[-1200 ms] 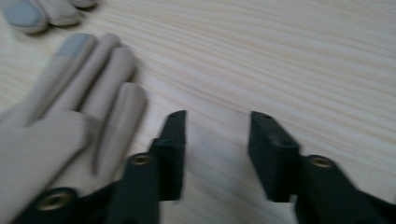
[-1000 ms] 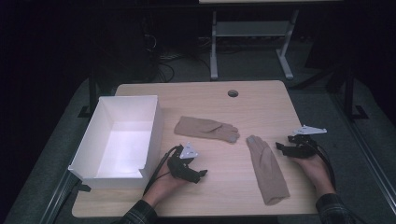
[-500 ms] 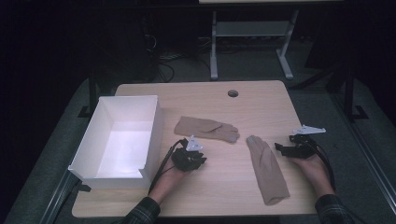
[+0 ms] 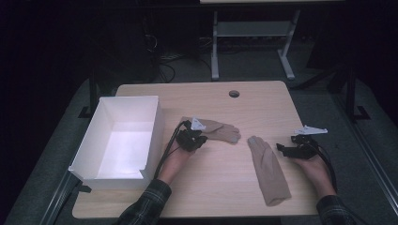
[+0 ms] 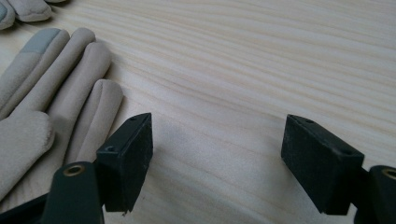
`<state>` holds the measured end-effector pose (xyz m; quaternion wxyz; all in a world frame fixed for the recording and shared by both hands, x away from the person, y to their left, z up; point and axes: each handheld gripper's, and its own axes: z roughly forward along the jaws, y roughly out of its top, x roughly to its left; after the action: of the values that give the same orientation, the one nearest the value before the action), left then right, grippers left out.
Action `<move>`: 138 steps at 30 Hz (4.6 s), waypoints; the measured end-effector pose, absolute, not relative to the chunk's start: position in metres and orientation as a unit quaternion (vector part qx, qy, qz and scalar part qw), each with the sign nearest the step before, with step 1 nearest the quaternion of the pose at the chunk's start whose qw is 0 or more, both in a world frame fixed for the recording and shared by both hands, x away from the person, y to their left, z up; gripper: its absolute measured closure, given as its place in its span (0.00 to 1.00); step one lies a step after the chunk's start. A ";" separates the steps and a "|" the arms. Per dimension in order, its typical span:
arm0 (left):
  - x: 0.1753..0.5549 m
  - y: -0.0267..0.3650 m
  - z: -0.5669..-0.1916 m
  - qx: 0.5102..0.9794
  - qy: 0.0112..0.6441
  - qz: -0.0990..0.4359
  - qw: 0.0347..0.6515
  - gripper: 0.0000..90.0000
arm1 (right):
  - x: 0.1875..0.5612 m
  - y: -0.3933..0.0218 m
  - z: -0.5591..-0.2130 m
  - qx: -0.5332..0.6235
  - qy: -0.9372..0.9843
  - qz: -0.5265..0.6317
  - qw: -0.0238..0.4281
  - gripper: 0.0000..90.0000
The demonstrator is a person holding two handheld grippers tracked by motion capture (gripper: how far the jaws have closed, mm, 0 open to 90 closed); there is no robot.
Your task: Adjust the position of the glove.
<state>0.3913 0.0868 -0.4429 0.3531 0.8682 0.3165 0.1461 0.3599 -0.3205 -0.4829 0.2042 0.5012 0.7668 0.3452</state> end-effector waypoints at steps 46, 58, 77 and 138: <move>0.385 0.080 -0.461 0.877 0.337 0.044 0.341 1.00 | 0.360 -0.321 -0.483 0.502 0.766 0.345 0.204 0.27; 0.354 0.057 -0.461 0.893 0.289 0.005 0.346 1.00 | 0.360 -0.321 -0.483 0.502 0.766 0.345 0.204 0.27; 0.365 0.092 -0.455 0.884 0.341 0.063 0.312 0.99 | 0.360 -0.321 -0.483 0.502 0.766 0.345 0.204 0.27; 0.357 0.086 -0.461 0.881 0.314 0.056 0.351 0.64 | 0.360 -0.321 -0.483 0.501 0.767 0.345 0.204 0.27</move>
<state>0.3566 0.0857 -0.4611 0.3507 0.8806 0.3137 0.0556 0.3601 -0.3205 -0.4829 0.2043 0.5007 0.7670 0.3454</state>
